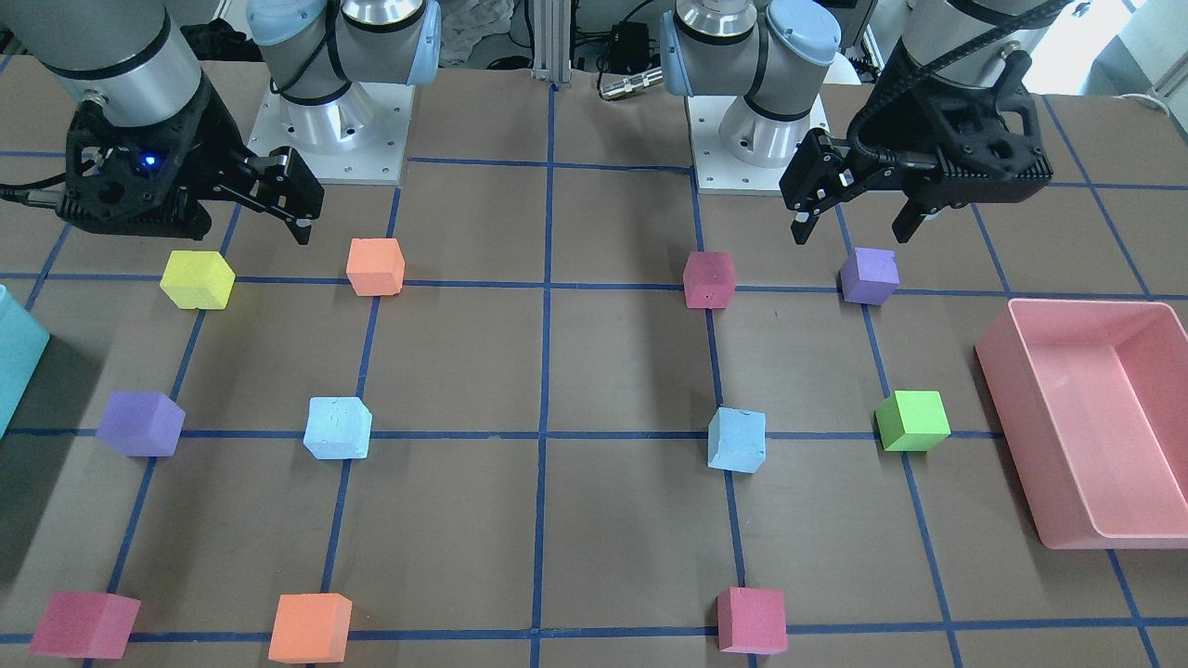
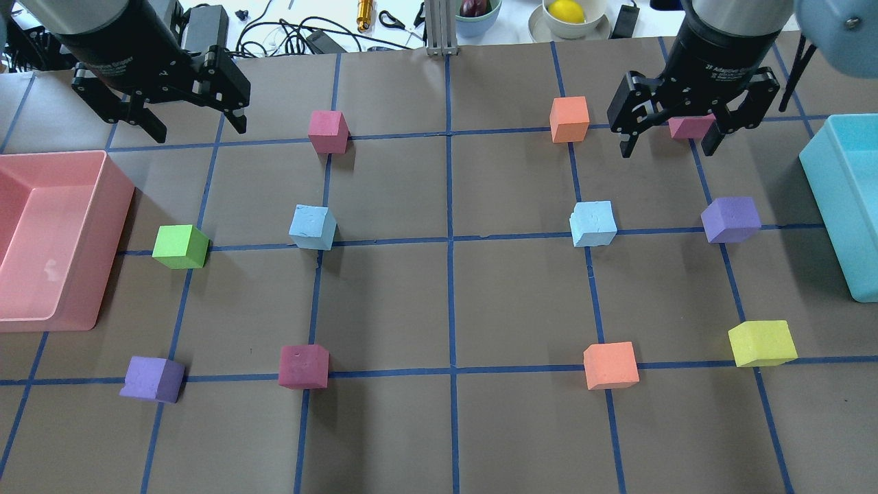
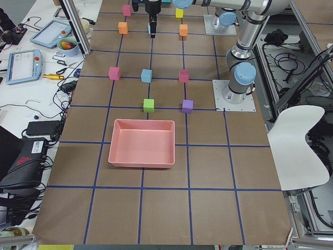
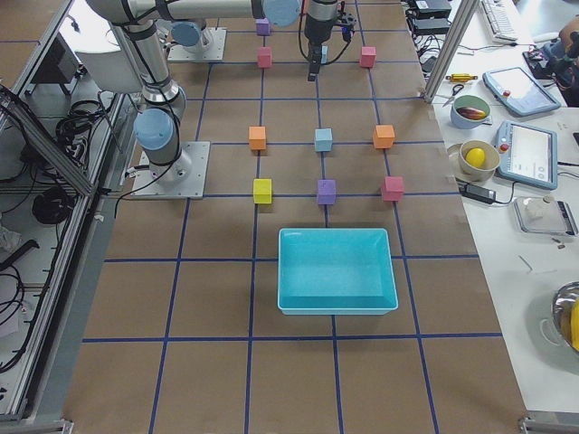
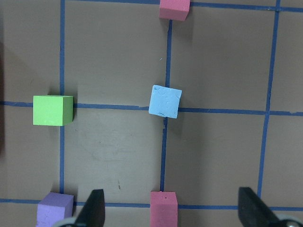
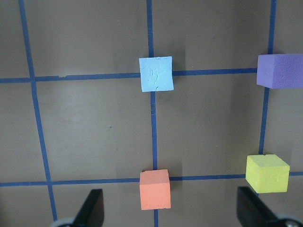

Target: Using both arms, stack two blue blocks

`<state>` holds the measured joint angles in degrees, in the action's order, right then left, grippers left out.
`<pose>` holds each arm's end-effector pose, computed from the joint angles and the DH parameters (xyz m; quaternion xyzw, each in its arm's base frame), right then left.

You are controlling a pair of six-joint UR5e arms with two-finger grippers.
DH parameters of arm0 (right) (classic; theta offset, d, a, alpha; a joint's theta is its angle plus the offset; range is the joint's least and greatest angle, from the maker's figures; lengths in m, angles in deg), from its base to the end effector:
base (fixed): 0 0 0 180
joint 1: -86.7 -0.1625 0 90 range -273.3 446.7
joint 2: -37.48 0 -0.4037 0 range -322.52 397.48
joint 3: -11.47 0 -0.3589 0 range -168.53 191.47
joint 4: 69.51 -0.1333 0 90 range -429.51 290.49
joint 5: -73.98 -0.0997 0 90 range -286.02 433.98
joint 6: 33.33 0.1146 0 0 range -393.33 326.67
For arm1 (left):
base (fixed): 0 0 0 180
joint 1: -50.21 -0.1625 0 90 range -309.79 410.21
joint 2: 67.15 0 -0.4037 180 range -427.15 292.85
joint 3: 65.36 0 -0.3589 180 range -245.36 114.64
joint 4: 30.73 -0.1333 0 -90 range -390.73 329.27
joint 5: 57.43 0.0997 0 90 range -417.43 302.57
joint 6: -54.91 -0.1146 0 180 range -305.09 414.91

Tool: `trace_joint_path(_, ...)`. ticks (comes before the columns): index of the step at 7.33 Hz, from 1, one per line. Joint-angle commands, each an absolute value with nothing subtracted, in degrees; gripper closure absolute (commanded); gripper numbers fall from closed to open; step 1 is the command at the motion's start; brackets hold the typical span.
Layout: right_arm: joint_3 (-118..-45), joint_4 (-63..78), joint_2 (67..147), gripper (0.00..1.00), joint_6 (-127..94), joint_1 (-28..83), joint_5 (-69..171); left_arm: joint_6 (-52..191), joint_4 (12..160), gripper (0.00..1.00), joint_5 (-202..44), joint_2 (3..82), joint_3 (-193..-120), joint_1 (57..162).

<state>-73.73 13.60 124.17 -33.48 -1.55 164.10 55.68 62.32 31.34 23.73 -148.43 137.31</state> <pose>0.1186 -0.4744 0.4514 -0.0139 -0.9988 -0.0471 0.0003 -0.1119 -0.4749 0.4948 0.0317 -0.9991 0.0264 0.0102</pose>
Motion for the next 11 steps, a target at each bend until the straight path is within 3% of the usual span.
trace_joint_path(1,-74.8,15.3,119.1,0.00,-33.3,-1.5,163.9,55.9,62.3,0.00,31.3,23.6,-148.5,137.4)
trace_joint_path(3,-75.0,24.1,113.7,0.00,-33.7,-1.5,164.2,55.8,62.4,0.00,31.3,23.8,-148.7,137.4)
trace_joint_path(6,-76.2,26.6,107.5,0.00,-33.6,-1.6,163.9,57.4,59.4,0.00,30.9,25.8,-151.4,137.7)
trace_joint_path(10,-88.6,45.3,106.2,0.00,-36.0,-1.6,164.2,57.0,32.9,0.00,30.6,31.7,-169.0,138.5)
trace_joint_path(11,-89.9,45.9,105.7,0.00,-35.6,-1.6,164.0,56.8,31.1,0.00,30.7,34.1,-170.0,138.5)
